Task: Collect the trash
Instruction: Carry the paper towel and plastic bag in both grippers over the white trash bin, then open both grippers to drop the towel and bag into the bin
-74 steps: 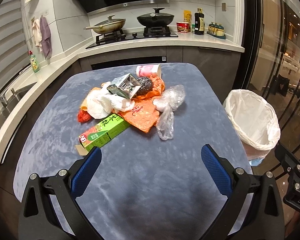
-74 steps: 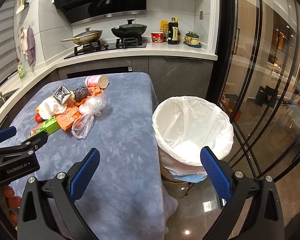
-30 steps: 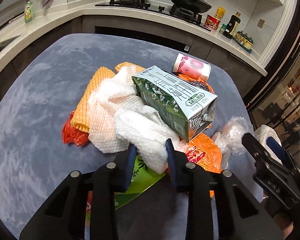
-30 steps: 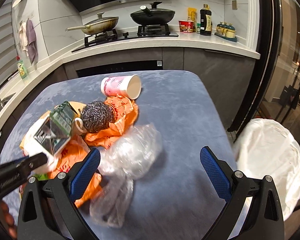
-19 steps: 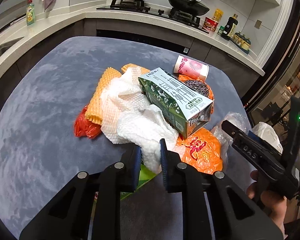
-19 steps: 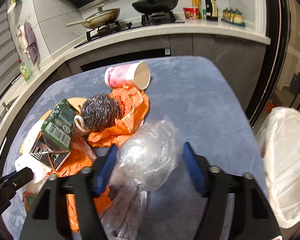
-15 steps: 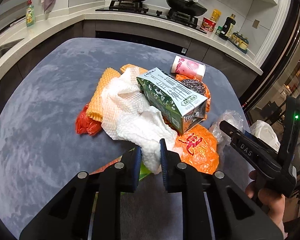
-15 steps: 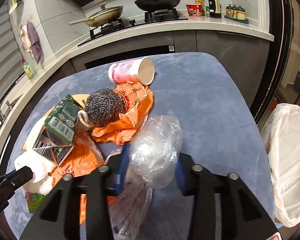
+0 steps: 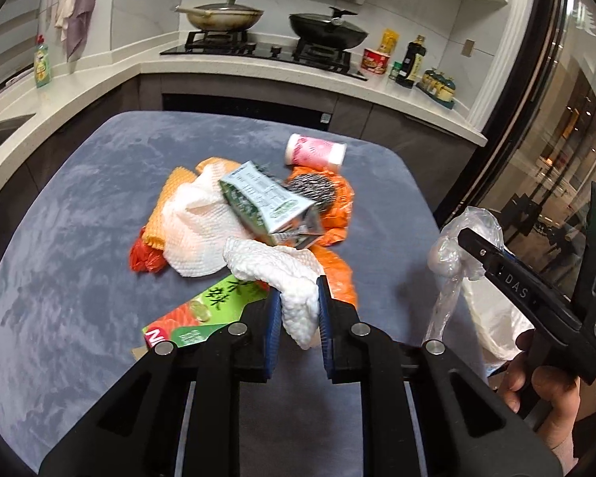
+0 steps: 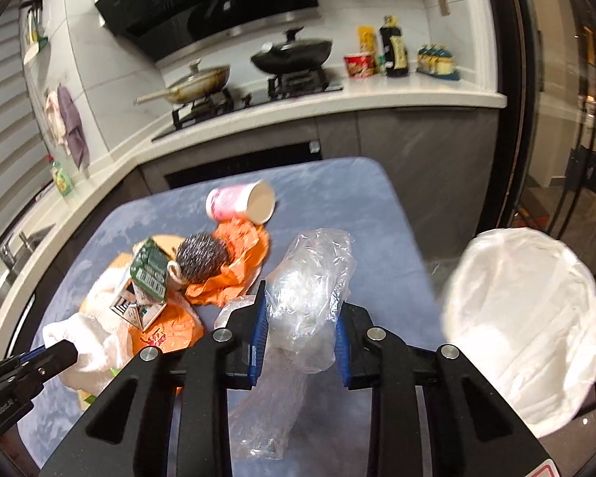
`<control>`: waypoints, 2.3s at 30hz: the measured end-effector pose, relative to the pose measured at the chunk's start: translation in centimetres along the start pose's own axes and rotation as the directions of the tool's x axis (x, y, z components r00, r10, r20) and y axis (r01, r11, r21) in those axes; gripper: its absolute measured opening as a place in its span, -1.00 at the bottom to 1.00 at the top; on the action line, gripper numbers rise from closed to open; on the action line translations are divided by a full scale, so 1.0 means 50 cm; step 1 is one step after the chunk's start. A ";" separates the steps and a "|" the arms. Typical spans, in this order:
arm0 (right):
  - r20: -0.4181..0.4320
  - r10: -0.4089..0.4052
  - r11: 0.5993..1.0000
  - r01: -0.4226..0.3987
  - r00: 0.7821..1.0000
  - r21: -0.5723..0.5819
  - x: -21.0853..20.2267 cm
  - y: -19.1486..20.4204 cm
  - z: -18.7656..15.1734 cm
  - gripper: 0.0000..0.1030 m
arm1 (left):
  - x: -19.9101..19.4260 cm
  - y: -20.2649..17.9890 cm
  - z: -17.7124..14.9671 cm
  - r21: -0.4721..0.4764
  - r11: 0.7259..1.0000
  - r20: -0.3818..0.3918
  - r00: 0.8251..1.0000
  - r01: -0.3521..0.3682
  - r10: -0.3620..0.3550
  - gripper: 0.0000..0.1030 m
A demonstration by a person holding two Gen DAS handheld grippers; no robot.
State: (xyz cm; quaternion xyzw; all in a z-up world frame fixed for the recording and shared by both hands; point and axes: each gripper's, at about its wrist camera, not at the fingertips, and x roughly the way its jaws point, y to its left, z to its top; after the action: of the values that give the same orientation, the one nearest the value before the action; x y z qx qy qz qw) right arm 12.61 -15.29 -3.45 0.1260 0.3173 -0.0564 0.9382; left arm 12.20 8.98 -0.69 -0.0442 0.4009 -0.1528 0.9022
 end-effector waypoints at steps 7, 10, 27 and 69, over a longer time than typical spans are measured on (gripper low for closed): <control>0.061 -0.064 0.997 0.060 0.996 0.055 -0.083 -0.094 0.007 -0.48 | -0.035 -0.113 0.008 0.097 0.992 0.037 0.996 0.079 -0.083 -0.68; 0.076 -0.107 0.990 0.100 0.991 0.095 -0.116 -0.152 0.001 -0.48 | -0.037 -0.169 0.011 0.144 0.982 0.039 0.991 0.121 -0.127 -0.68; 0.079 -0.273 0.935 0.244 0.959 0.259 -0.201 -0.377 -0.042 -0.48 | 0.026 -0.445 -0.023 0.321 0.905 -0.041 0.958 0.280 -0.282 -0.68; 0.076 -0.303 0.917 0.269 0.950 0.294 -0.146 -0.436 -0.020 0.05 | 0.157 -0.547 -0.006 0.322 0.913 -0.064 0.968 0.250 -0.243 0.20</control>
State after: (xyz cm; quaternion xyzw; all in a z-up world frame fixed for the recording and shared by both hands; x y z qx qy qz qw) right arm 2.21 -35.80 -4.14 0.2061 0.2642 -0.2451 0.9097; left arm 10.34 -19.42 -0.92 0.0579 0.3714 -0.3303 0.8658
